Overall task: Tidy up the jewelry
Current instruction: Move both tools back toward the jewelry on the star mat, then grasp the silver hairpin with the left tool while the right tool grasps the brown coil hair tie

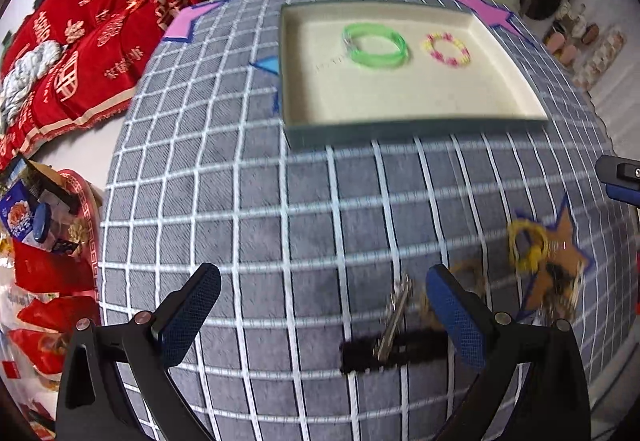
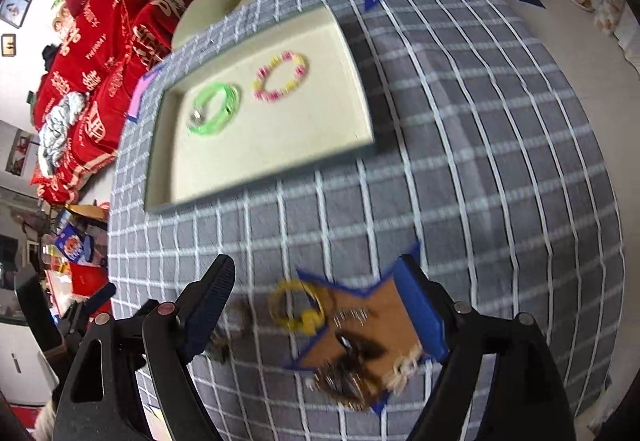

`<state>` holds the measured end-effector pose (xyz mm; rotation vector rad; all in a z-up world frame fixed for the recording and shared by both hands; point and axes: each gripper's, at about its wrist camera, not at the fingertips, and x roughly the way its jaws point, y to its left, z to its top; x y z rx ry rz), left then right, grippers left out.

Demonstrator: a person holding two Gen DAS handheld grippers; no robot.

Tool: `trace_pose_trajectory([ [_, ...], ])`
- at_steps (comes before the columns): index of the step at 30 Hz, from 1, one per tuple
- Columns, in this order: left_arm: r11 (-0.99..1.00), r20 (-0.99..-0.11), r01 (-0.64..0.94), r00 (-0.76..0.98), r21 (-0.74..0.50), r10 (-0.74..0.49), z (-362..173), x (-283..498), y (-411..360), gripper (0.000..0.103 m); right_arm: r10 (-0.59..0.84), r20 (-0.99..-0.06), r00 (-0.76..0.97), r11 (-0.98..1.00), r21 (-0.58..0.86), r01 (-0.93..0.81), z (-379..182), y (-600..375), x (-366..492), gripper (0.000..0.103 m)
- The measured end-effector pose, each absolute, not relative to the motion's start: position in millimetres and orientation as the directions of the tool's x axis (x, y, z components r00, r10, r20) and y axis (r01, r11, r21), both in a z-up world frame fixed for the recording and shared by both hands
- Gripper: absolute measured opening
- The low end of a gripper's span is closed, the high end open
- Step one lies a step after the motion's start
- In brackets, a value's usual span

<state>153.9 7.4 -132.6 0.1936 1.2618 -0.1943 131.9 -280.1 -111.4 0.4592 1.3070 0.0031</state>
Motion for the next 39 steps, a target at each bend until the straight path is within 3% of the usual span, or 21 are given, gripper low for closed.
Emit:
trace_pose_trajectory([
  [14, 0.939, -0.973, 0.344, 0.224, 0.022, -0.059, -160, 134, 4, 0.103, 0.192, -0.972, 0.137, 0.929, 0.225, 0.294, -147, -280, 59, 0.084],
  [16, 0.935, -0.974, 0.355, 0.216, 0.020, -0.061, -163, 134, 3, 0.096, 0.193, -0.973, 0.125, 0.926, 0.223, 0.303, -152, -279, 54, 0.084],
  [18, 0.931, -0.977, 0.365, 0.204, 0.021, -0.058, -167, 133, 0, 0.096, 0.193, -0.973, 0.123, 0.926, 0.222, 0.304, -155, -278, 48, 0.083],
  [25, 0.913, -0.978, 0.408, 0.196, 0.013, -0.073, -172, 132, -8, 0.096, 0.156, -0.980, 0.122, 0.955, 0.181, 0.234, -161, -259, 50, 0.054],
  [30, 0.908, -0.978, 0.418, 0.187, -0.002, -0.089, -176, 133, -13, 0.096, 0.119, -0.986, 0.113, 0.972, 0.139, 0.191, -169, -250, 49, 0.040],
  [33, 0.902, -0.978, 0.430, 0.176, -0.021, -0.107, -178, 133, -17, 0.082, 0.080, -0.991, 0.109, 0.984, 0.096, 0.149, -169, -242, 49, 0.032],
  [36, 0.892, -0.978, 0.451, 0.183, -0.010, -0.103, -179, 133, -26, 0.075, 0.041, -0.994, 0.105, 0.992, 0.053, 0.115, -169, -233, 50, 0.027],
  [38, 0.887, -0.976, 0.461, 0.182, -0.020, -0.117, -179, 129, -34, 0.068, 0.033, -0.994, 0.103, 0.994, 0.044, 0.102, -171, -226, 51, 0.013],
  [39, 0.882, -0.976, 0.471, 0.184, -0.020, -0.120, -178, 128, -38, 0.062, 0.036, -0.995, 0.097, 0.993, 0.047, 0.105, -173, -226, 50, 0.013],
])
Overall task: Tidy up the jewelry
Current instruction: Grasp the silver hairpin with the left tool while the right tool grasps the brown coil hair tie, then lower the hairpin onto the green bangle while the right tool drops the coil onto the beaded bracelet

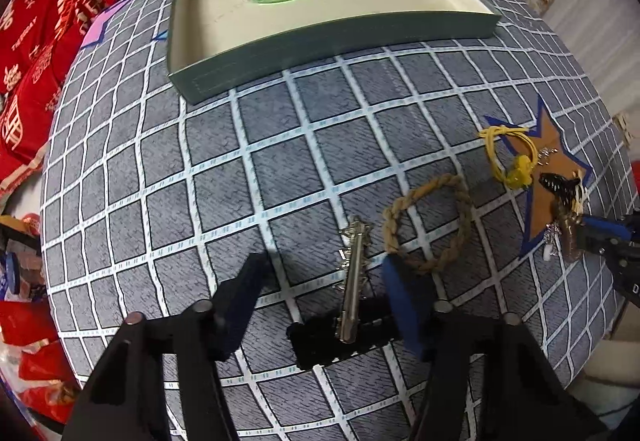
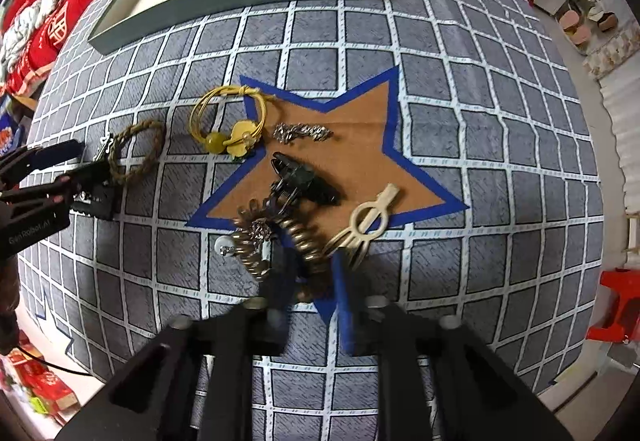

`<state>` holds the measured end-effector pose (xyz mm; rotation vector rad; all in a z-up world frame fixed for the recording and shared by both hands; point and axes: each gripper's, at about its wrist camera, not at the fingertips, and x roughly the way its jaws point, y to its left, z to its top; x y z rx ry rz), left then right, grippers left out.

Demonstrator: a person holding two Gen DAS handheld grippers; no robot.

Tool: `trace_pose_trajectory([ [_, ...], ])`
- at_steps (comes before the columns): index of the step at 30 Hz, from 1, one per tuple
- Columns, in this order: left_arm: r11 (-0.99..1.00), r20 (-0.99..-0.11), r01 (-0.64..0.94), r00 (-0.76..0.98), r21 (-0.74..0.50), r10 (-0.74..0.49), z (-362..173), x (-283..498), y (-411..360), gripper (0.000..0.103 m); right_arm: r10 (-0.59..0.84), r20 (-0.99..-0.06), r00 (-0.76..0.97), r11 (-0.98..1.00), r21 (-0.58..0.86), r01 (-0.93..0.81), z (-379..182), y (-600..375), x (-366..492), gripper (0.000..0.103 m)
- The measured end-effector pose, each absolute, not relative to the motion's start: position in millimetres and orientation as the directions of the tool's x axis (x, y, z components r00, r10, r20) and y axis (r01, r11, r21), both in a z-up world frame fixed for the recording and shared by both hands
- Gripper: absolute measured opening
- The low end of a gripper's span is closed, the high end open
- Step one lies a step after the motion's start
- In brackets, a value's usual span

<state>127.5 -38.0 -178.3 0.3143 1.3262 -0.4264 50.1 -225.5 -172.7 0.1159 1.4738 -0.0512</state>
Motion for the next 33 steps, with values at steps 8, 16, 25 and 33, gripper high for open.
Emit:
trace_pose_trajectory([
  [8, 0.878, -0.968, 0.472, 0.175, -0.076, -0.178, -171, 122, -68, 0.025, 0.135, -0.983, 0.127, 0.973, 0.156, 0.172, -168, -234, 37, 0.012],
  [16, 0.900, -0.953, 0.413, 0.194, -0.135, -0.232, -158, 133, -62, 0.025, 0.220, -0.962, 0.159, 0.948, 0.249, 0.196, -152, -250, 42, 0.012],
  [25, 0.914, -0.933, 0.363, 0.232, -0.180, -0.276, -138, 145, -33, 0.025, 0.265, -0.944, 0.197, 0.928, 0.305, 0.214, -131, -262, 53, 0.012],
  [33, 0.921, -0.917, 0.333, 0.267, -0.201, -0.297, -116, 157, -12, 0.025, 0.281, -0.930, 0.236, 0.920, 0.331, 0.210, -117, -270, 78, 0.012],
])
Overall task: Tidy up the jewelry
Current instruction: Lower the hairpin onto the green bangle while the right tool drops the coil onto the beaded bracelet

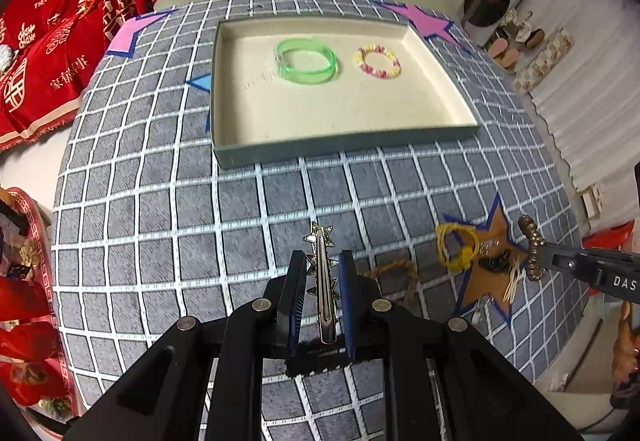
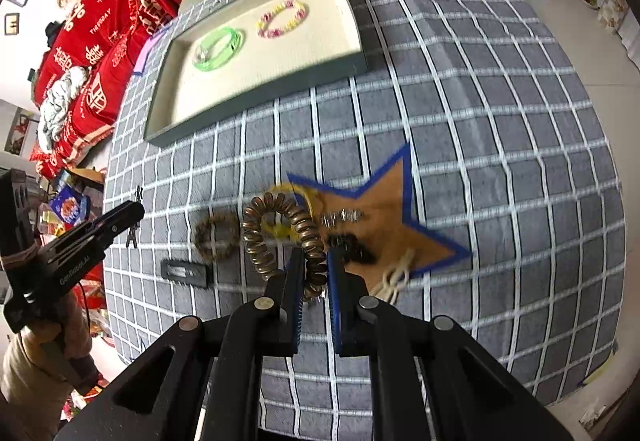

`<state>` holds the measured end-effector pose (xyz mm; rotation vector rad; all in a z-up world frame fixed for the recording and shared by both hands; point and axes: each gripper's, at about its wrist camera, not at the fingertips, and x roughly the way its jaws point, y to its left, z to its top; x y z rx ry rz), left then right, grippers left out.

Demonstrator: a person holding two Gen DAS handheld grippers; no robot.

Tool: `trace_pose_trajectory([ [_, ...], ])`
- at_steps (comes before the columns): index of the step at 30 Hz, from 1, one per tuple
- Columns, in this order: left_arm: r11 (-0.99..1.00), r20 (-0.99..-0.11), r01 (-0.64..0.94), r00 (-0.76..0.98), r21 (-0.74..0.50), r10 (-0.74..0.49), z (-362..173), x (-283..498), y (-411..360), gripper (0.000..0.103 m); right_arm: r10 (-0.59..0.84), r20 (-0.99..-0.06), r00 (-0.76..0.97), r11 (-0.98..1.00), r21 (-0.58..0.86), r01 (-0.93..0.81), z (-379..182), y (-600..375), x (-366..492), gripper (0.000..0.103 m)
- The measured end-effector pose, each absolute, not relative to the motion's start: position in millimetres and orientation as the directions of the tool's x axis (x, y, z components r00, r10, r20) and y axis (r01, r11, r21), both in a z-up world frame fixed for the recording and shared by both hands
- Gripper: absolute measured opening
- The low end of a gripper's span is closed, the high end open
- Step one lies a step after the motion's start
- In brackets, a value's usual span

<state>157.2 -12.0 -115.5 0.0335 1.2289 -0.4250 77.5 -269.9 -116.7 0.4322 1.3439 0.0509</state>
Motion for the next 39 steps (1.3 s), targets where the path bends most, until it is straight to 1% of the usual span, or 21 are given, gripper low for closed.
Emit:
trace_pose_trajectory([
  [4, 0.933, -0.910, 0.310, 0.306, -0.182, -0.279, -106, 174, -13, 0.025, 0.281, -0.923, 0.264, 0.924, 0.335, 0.187, -109, -272, 99, 0.012],
  [7, 0.938, -0.902, 0.287, 0.324, -0.195, -0.287, -100, 193, -14, 0.025, 0.278, -0.917, 0.287, 0.928, 0.333, 0.166, -101, -274, 122, 0.012],
  [16, 0.953, -0.880, 0.239, 0.391, -0.185, -0.269, -89, 258, -30, 0.025, 0.280, -0.906, 0.317, 0.939, 0.327, 0.104, -92, -275, 202, 0.012],
  [28, 0.970, -0.899, 0.190, 0.380, -0.153, -0.217, -120, 329, -61, 0.025, 0.272, -0.913, 0.305, 0.945, 0.313, 0.094, -118, -280, 291, 0.012],
  [33, 0.974, -0.910, 0.179, 0.365, -0.137, -0.195, -137, 351, -72, 0.025, 0.266, -0.918, 0.293, 0.948, 0.305, 0.093, -132, -281, 314, 0.012],
  [39, 0.976, -0.923, 0.198, 0.352, -0.087, -0.153, -157, 367, -84, 0.025, 0.255, -0.927, 0.275, 0.954, 0.287, 0.083, -150, -278, 337, 0.012],
])
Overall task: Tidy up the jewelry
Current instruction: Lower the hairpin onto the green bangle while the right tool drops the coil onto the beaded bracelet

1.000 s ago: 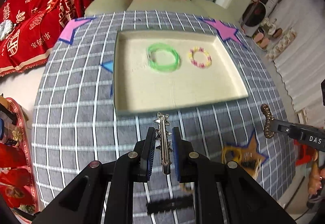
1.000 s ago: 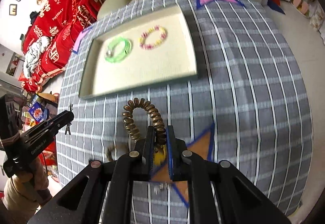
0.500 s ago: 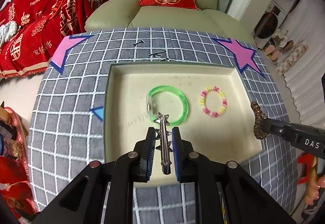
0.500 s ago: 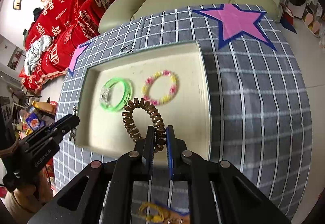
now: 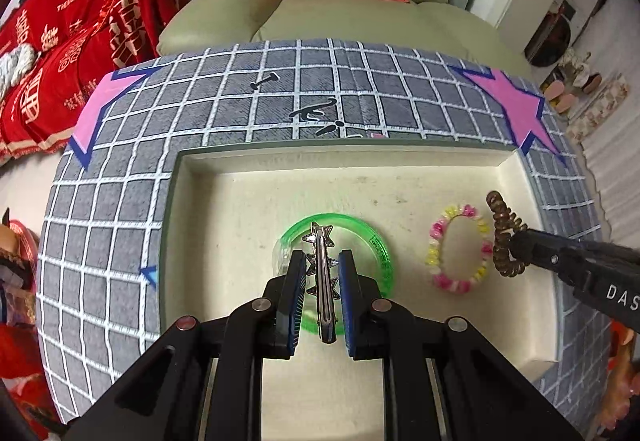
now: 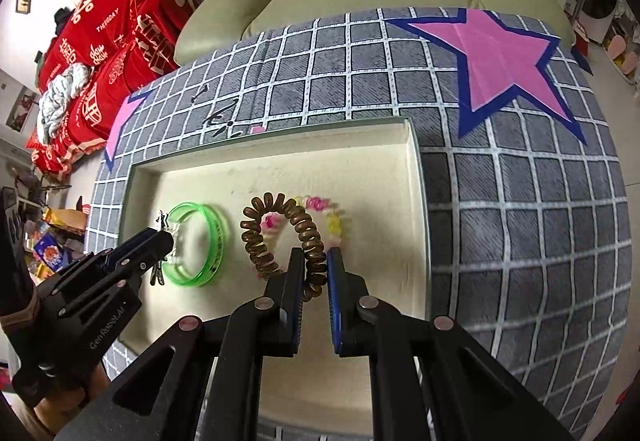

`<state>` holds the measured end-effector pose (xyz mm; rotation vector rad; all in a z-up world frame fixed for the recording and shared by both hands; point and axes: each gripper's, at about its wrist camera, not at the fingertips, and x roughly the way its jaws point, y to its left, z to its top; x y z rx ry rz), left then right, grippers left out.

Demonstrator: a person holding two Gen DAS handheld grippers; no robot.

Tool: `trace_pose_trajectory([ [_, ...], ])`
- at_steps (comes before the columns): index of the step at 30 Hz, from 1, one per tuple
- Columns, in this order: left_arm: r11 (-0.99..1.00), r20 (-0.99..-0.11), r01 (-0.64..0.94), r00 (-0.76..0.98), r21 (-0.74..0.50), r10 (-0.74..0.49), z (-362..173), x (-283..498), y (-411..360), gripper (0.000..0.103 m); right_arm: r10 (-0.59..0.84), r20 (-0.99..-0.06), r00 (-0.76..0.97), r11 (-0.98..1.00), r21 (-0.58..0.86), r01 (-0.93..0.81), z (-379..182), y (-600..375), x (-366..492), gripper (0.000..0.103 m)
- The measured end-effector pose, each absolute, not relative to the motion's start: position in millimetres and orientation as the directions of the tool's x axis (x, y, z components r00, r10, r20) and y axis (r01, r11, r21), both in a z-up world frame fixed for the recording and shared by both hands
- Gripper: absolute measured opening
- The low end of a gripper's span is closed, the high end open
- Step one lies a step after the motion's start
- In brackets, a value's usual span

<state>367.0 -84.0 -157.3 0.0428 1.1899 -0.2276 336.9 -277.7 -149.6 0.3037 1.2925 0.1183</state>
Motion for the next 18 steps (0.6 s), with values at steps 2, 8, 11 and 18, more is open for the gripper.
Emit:
trace_pose_trajectory([
  [2, 0.975, -0.926, 0.211, 0.352, -0.063, -0.136, -163, 369, -87, 0.025, 0.254, -0.929, 0.268, 0.954, 0.286, 0.086, -156, -278, 342, 0.012],
  [8, 0.974, -0.936, 0.226, 0.337, -0.026, -0.103, -176, 371, -92, 0.025, 0.241, -0.938, 0.250, 0.960, 0.269, 0.082, -174, -279, 345, 0.012],
  [11, 0.974, -0.935, 0.226, 0.341, -0.020, -0.098, -177, 371, -94, 0.025, 0.244, -0.937, 0.249, 0.959, 0.271, 0.082, -176, -278, 347, 0.013],
  [18, 0.972, -0.939, 0.231, 0.341, 0.030, -0.052, -176, 372, -98, 0.025, 0.255, -0.938, 0.234, 0.957, 0.280, 0.080, -181, -275, 351, 0.046],
])
